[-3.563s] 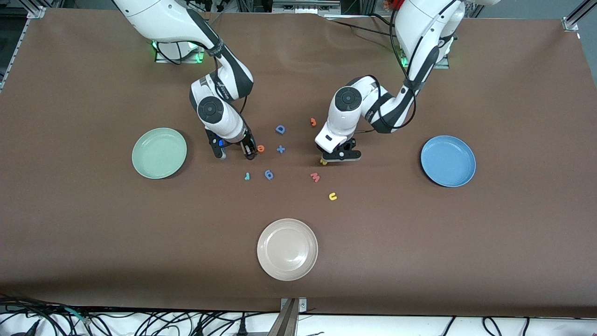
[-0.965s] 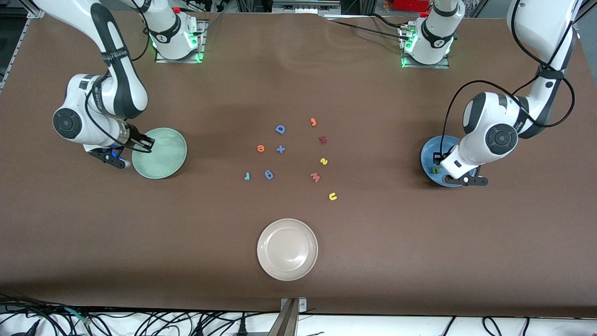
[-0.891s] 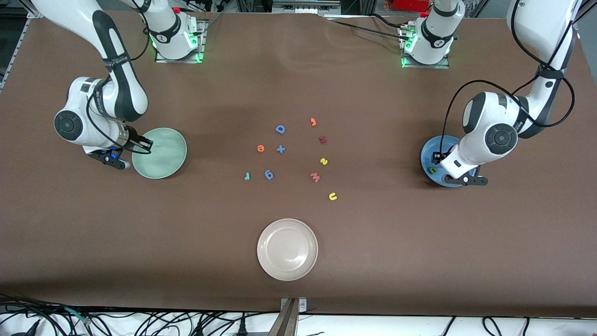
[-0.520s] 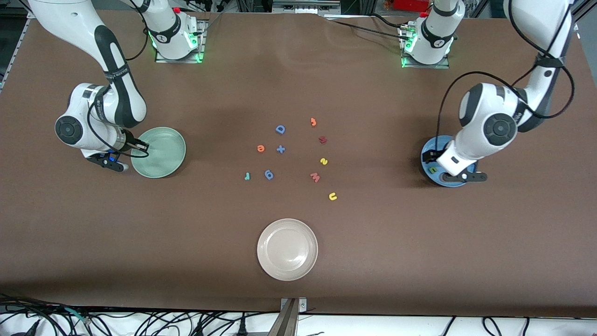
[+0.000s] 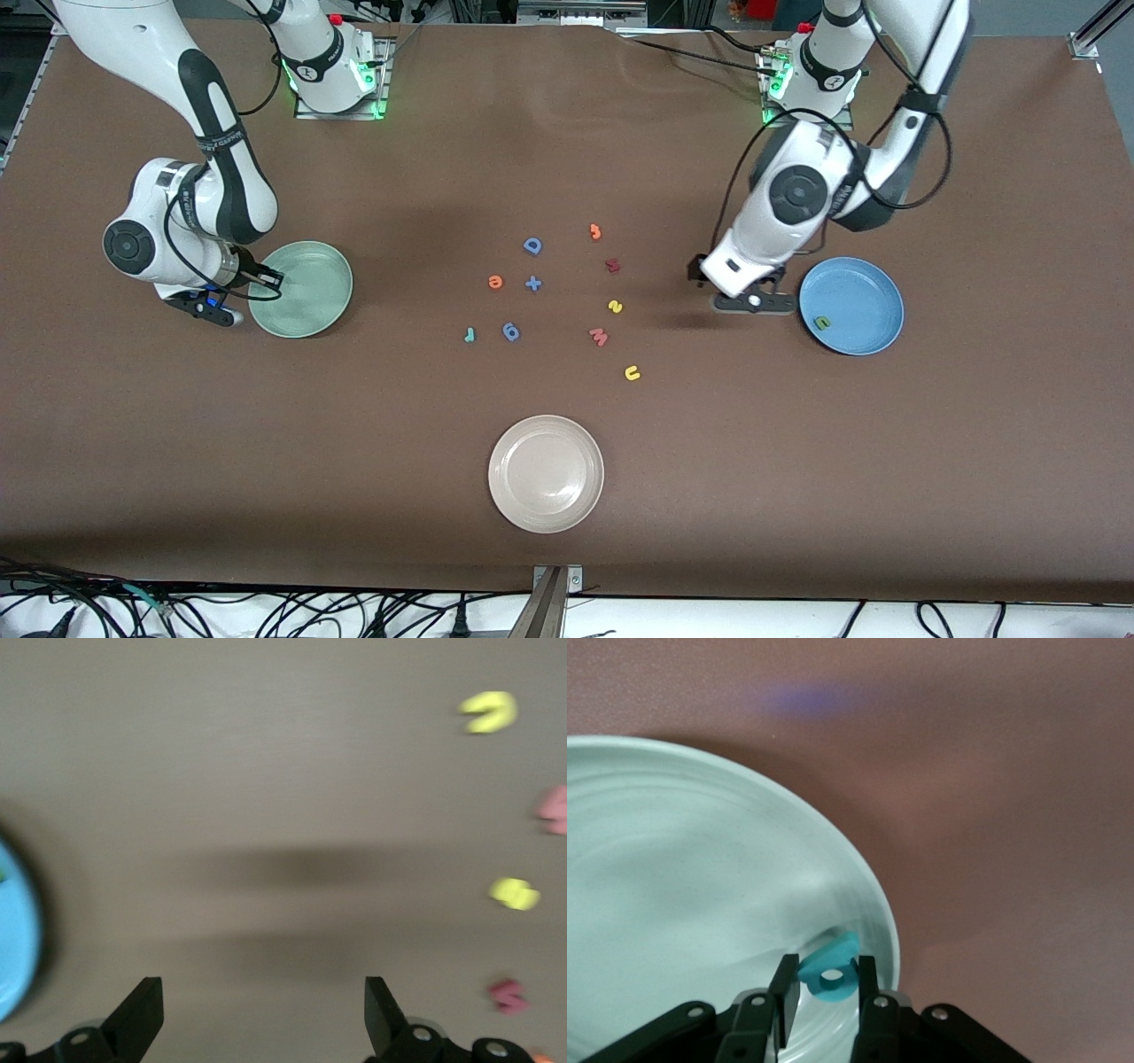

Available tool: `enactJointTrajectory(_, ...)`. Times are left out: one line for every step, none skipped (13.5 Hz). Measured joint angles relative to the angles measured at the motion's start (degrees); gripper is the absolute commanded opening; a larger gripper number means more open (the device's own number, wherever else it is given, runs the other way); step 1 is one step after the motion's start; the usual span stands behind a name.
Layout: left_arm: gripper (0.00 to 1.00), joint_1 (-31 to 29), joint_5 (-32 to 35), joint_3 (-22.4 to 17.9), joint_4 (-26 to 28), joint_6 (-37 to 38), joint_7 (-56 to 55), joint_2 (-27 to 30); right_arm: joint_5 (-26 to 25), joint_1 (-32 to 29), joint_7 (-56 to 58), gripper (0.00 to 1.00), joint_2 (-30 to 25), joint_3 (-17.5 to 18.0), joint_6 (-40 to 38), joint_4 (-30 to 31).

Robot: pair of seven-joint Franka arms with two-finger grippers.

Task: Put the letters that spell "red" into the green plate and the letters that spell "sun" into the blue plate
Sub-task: 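Place the b on the green plate while the left gripper drops the u, then grasp the yellow z with the left gripper while the right gripper grasps the r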

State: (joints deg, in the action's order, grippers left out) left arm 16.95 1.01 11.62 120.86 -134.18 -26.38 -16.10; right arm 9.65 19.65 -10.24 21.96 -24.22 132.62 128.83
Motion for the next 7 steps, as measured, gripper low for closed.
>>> enactJointTrajectory(1.00, 1.8, 0.0, 0.0, -0.9, -1.4, -0.2, -0.6, 0.8, 0.0, 0.0, 0.46, 0.1, 0.0, 0.0, 0.0)
enactJointTrajectory(1.00, 3.5, 0.0, 0.0, -2.8, -2.0, -0.4, -1.8, 1.2, 0.0, 0.0, 0.79, 0.2, 0.1, 0.0, 0.0)
enactJointTrajectory(1.00, 5.0, 0.0, 0.0, -5.6, -2.1, -1.2, -3.7, 1.3, 0.0, 0.0, 0.92, 0.2, 0.1, 0.0, 0.0)
enactJointTrajectory(1.00, 6.4, 0.0, -0.1, -8.6, -2.1, -2.7, -6.1, 1.4, 0.0, 0.0, 0.98, 0.2, 0.1, 0.0, 0.0)
enactJointTrajectory(1.00, 7.5, 0.3, -0.1, -11.6, -2.1, -4.2, -8.8, 1.4, 0.0, 0.0, 0.98, 0.2, 0.1, 0.0, 0.0)
enactJointTrajectory(1.00, 8.4, 1.1, -0.1, -14.4, -2.1, -5.8, -11.7, 1.4, 0.0, -0.1, 0.98, 0.2, 0.1, 0.0, 0.0)
enactJointTrajectory(1.00, 9.0, 2.7, -0.2, -16.6, -2.1, -7.8, -14.6, 1.5, 0.0, -0.1, 0.98, 0.1, 0.1, 0.0, -0.1)
